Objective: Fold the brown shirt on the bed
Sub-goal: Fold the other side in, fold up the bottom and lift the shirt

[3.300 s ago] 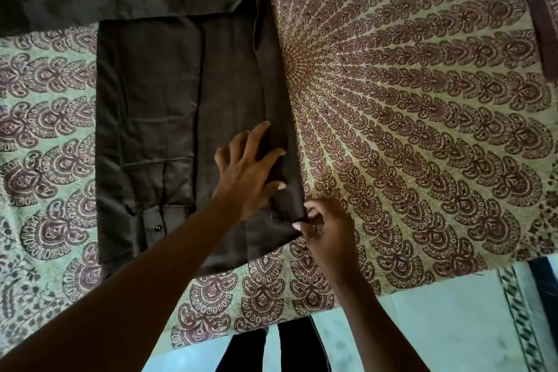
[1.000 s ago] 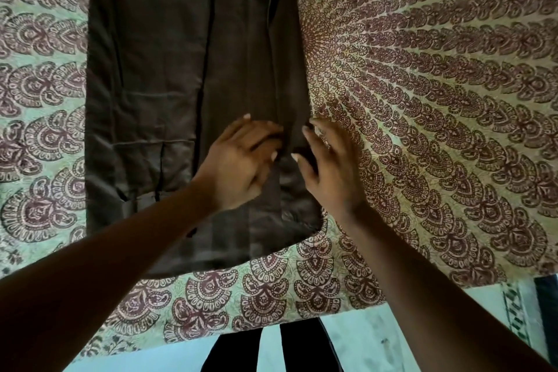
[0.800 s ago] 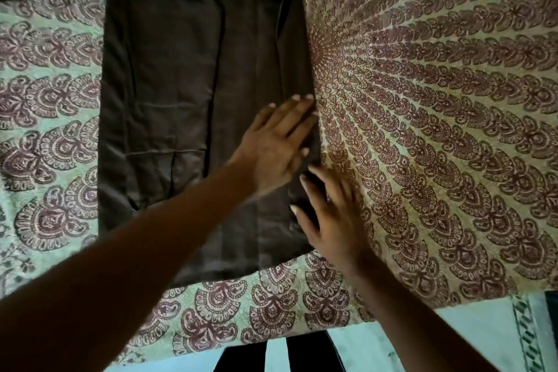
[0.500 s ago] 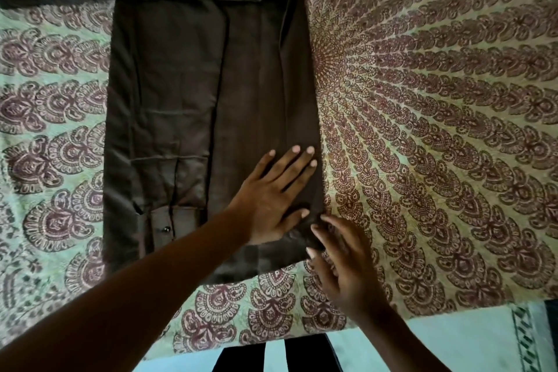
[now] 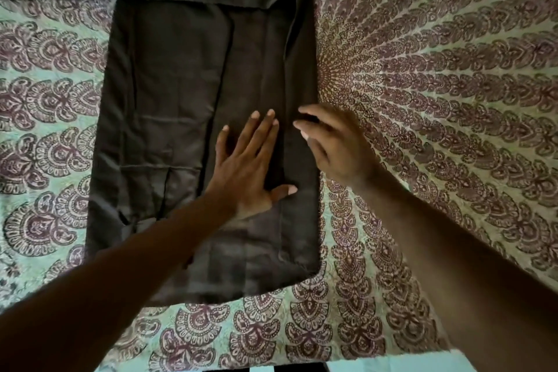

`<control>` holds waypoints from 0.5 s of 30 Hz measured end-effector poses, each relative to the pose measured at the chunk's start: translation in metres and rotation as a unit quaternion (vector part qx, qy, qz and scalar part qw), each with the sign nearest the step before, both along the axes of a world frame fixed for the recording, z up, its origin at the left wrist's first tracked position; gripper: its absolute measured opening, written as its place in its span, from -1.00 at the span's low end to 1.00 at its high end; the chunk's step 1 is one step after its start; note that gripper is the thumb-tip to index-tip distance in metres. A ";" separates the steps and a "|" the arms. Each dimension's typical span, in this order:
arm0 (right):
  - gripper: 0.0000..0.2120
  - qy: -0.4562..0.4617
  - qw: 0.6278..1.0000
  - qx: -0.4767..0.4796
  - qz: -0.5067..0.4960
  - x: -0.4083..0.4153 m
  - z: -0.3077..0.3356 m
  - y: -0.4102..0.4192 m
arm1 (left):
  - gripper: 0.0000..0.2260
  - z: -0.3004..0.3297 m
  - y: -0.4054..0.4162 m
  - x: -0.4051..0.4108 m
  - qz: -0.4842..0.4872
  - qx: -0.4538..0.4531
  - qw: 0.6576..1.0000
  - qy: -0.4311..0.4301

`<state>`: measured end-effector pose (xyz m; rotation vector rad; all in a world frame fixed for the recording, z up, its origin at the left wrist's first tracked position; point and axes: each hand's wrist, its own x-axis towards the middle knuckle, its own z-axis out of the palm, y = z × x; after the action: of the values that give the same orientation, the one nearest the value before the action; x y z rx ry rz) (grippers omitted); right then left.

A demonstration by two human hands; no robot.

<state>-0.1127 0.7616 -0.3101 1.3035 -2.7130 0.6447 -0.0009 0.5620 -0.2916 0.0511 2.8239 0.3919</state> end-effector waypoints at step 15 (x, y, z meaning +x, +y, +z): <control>-0.65 0.052 0.998 0.036 0.001 -0.064 -0.009 -0.010 | 0.17 -0.001 -0.008 -0.016 -0.048 0.001 0.997 -0.065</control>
<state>-0.1765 0.7515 -0.3191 1.3153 -2.6743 0.4689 -0.0172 0.5535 -0.2922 0.1539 2.6800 0.3622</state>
